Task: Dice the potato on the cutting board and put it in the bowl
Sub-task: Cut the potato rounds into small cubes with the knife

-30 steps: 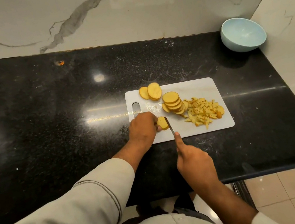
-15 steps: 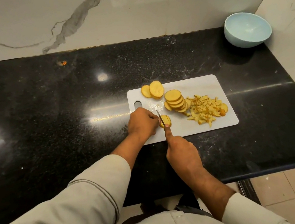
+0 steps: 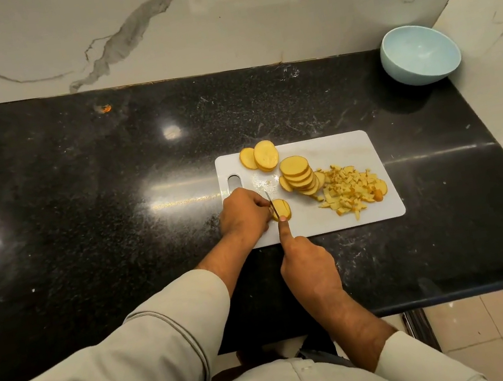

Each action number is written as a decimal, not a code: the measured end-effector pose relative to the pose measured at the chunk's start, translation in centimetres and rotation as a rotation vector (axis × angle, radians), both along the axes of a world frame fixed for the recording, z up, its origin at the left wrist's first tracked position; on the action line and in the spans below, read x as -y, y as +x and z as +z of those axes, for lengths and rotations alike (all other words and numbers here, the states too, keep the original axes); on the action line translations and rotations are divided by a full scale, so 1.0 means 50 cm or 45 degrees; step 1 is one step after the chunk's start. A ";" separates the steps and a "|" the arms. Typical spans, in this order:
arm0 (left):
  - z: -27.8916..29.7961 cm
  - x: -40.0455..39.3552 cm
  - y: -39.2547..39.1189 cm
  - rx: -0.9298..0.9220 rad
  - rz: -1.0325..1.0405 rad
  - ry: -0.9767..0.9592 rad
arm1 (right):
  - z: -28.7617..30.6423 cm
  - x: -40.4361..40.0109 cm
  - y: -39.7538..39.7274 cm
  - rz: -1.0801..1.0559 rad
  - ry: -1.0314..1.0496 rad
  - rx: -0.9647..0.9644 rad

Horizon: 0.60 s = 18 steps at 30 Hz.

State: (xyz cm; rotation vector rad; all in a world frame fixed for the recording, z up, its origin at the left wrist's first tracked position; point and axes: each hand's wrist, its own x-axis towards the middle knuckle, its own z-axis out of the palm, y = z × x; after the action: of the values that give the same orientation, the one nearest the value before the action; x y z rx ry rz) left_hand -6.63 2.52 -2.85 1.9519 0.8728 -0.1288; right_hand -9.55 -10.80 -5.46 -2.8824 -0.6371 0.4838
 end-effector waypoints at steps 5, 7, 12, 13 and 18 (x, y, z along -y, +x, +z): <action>0.002 0.000 0.006 -0.039 -0.085 0.087 | 0.000 -0.009 0.012 0.078 -0.044 -0.038; 0.004 -0.001 0.010 -0.058 -0.131 0.124 | -0.002 -0.017 0.021 0.084 -0.049 -0.073; 0.004 -0.006 0.016 -0.062 -0.145 0.100 | -0.011 -0.023 0.028 0.068 -0.017 -0.116; 0.003 -0.006 0.015 -0.060 -0.135 0.099 | -0.011 -0.021 0.028 0.058 -0.011 -0.114; 0.006 0.005 0.017 -0.123 -0.187 0.293 | -0.013 -0.006 0.020 0.038 -0.021 -0.138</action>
State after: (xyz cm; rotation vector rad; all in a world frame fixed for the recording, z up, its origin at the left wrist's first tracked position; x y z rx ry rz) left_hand -5.77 2.29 -2.53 2.2415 0.8360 -0.2188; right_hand -8.54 -10.51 -6.09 -2.8421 -0.6624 0.6471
